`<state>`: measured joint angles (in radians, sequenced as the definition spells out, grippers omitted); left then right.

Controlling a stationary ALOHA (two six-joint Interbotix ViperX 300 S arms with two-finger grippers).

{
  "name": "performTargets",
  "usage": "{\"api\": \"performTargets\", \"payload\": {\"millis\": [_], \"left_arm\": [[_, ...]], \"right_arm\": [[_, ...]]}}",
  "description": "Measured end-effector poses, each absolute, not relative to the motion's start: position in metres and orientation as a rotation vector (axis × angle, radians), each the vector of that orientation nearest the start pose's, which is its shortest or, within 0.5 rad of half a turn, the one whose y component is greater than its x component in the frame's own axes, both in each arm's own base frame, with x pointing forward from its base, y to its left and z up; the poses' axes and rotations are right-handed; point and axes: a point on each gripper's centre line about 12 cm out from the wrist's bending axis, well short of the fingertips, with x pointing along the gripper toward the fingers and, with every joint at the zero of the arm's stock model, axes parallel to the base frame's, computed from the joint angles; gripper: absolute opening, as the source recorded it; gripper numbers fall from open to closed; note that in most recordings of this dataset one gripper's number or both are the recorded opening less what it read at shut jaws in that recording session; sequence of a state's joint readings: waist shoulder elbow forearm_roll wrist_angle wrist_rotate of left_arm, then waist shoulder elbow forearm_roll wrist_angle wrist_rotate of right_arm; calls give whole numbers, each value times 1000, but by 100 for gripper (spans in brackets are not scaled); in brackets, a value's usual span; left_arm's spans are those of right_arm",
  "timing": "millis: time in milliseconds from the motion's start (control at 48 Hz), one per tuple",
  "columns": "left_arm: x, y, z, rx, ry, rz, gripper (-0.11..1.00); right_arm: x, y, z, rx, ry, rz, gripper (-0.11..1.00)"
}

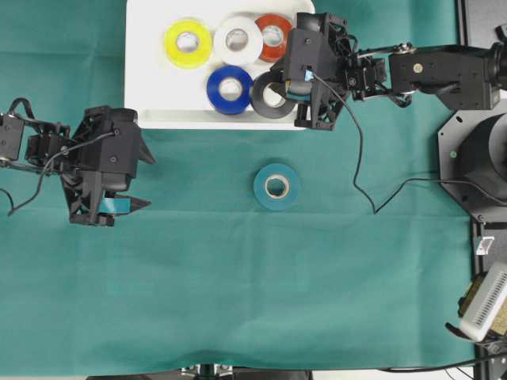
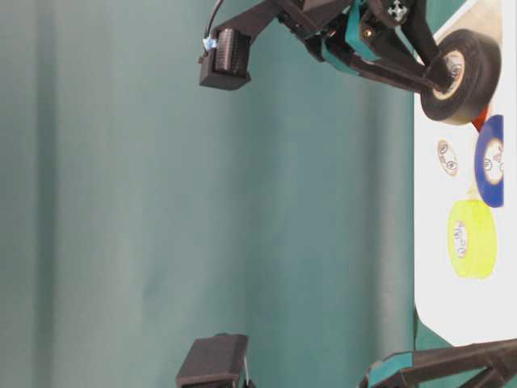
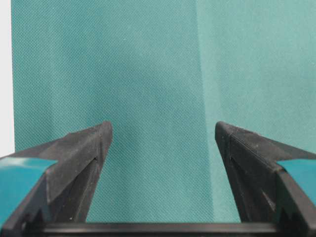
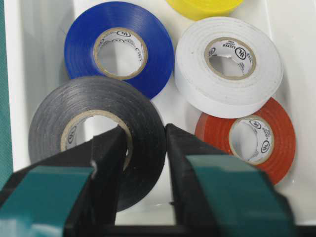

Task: Put the tape alternately from left to right into the white case.
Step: 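Release the black roll in the tray and withdraw the right gripper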

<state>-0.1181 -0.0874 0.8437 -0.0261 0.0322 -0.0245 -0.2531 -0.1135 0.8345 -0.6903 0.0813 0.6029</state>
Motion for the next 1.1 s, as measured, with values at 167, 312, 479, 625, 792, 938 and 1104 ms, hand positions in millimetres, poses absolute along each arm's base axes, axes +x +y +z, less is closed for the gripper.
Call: {"api": "performTargets", "payload": {"millis": [167, 312, 479, 625, 792, 938, 1104], "left_arm": [[333, -40, 142, -2, 789, -93, 84], [333, -40, 142, 0, 788, -93, 84], [332, -40, 141, 0, 790, -93, 84], [332, -40, 141, -2, 790, -93, 84], [333, -40, 142, -2, 789, -93, 84], [332, -40, 141, 1, 790, -94, 84], [333, -40, 142, 0, 788, -93, 84]], "right_arm": [[322, -90, 151, 0, 791, -256, 79], [322, -90, 151, -1, 792, -255, 78], [324, -87, 154, -1, 771, -240, 78], [326, -75, 163, -12, 729, -202, 77], [327, -51, 171, -33, 691, -125, 77], [322, -30, 171, -49, 675, -56, 77], [317, -8, 171, -52, 657, 13, 77]]}}
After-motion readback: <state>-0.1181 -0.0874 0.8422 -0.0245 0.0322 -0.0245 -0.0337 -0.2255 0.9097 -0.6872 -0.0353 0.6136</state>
